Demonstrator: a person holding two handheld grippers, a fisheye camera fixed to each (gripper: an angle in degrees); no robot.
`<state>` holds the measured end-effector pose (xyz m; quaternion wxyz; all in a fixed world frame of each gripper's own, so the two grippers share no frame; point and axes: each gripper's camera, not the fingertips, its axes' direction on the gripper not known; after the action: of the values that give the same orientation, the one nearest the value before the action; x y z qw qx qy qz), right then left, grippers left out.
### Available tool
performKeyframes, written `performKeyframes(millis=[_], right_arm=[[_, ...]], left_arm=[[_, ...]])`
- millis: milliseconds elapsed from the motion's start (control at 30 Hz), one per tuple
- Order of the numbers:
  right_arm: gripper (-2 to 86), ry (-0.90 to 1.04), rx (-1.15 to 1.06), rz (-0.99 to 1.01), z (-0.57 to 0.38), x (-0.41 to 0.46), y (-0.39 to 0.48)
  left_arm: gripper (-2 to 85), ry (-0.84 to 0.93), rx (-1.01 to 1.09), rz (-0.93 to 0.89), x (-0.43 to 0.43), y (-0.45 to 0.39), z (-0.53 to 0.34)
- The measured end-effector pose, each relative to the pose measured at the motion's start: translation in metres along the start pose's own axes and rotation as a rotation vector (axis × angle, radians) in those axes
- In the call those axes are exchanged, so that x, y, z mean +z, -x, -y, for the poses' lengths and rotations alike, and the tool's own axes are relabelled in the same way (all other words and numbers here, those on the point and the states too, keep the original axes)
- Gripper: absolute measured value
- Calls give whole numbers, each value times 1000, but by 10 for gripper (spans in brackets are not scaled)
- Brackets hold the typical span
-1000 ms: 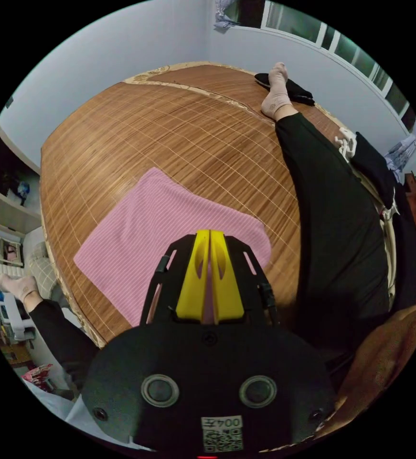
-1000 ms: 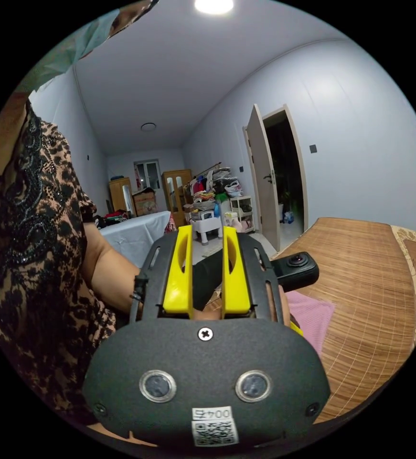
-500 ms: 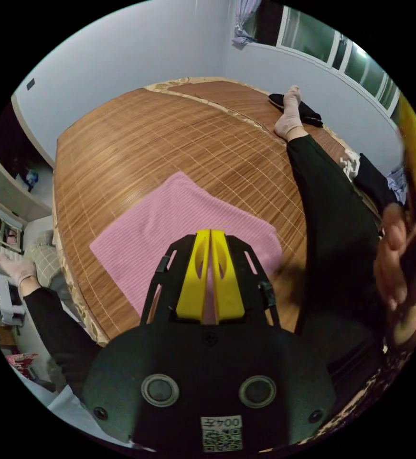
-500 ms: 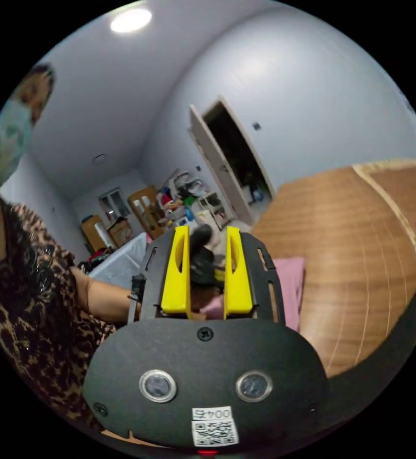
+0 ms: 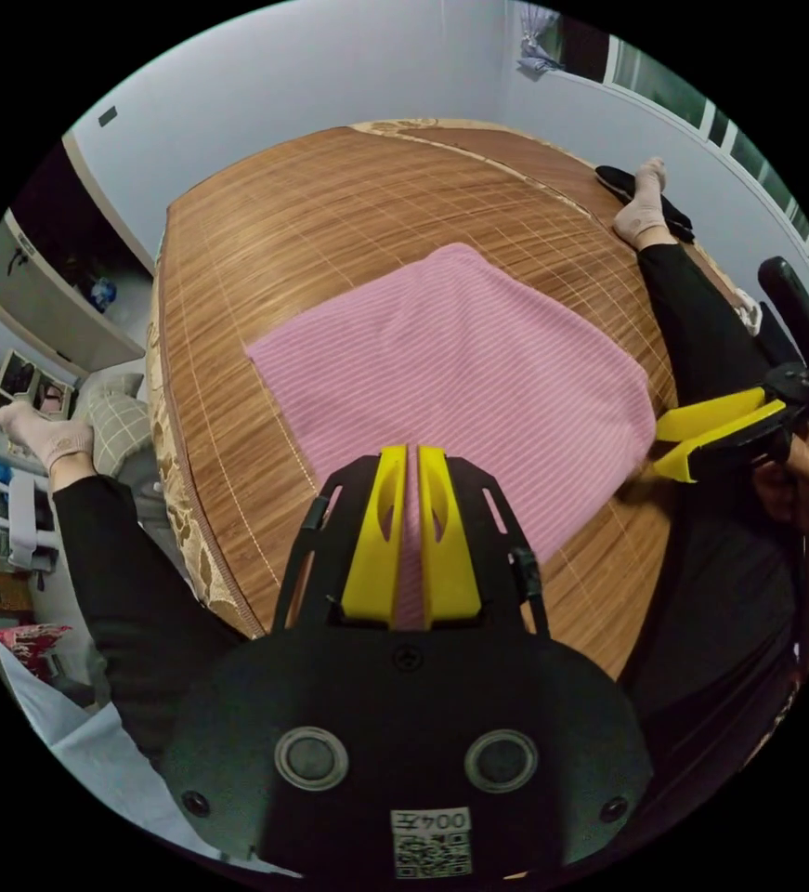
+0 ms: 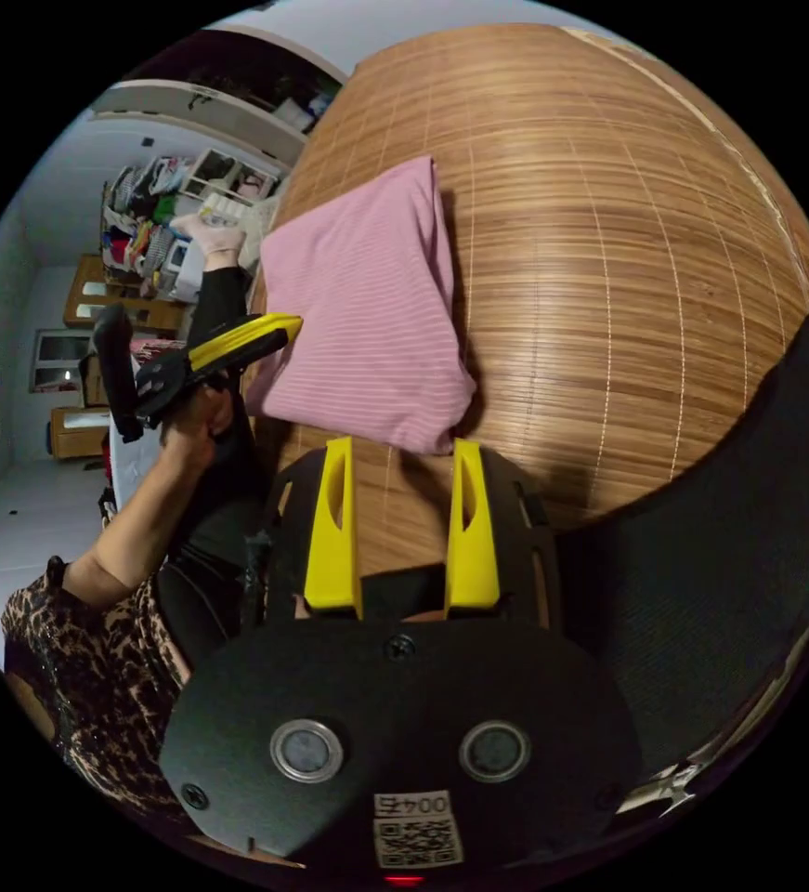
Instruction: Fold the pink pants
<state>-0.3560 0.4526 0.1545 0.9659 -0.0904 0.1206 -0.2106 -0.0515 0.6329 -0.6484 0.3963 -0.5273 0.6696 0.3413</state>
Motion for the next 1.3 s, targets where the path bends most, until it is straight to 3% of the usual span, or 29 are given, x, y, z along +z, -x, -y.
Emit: performKeyframes(millis=[267,467,767,900,967,1133,1300], right_arm=[[49,70,-30,-185,53,12,11],[30,111,-50,-266,76,20,15],[55,137,-5,-241,96,23,2],[82,158,11,-334,94,8,5],[78,97,-12,-440,90,-8,15],[77,-113,-152,-343,98,-22,40],[77,-32,-181,-364,115,20,28]], left_arm=[[19,-48,0,40,-11,5,-15],[19,-63,2,21,-21,18,-22],[19,-74,-3,-1,-38,45,-27],[20,-76,-2,6,-46,54,-28],[21,-81,-7,2,-51,63,-28],[22,-92,-21,-24,-61,83,-29],[24,-108,-38,-52,-70,106,-30]])
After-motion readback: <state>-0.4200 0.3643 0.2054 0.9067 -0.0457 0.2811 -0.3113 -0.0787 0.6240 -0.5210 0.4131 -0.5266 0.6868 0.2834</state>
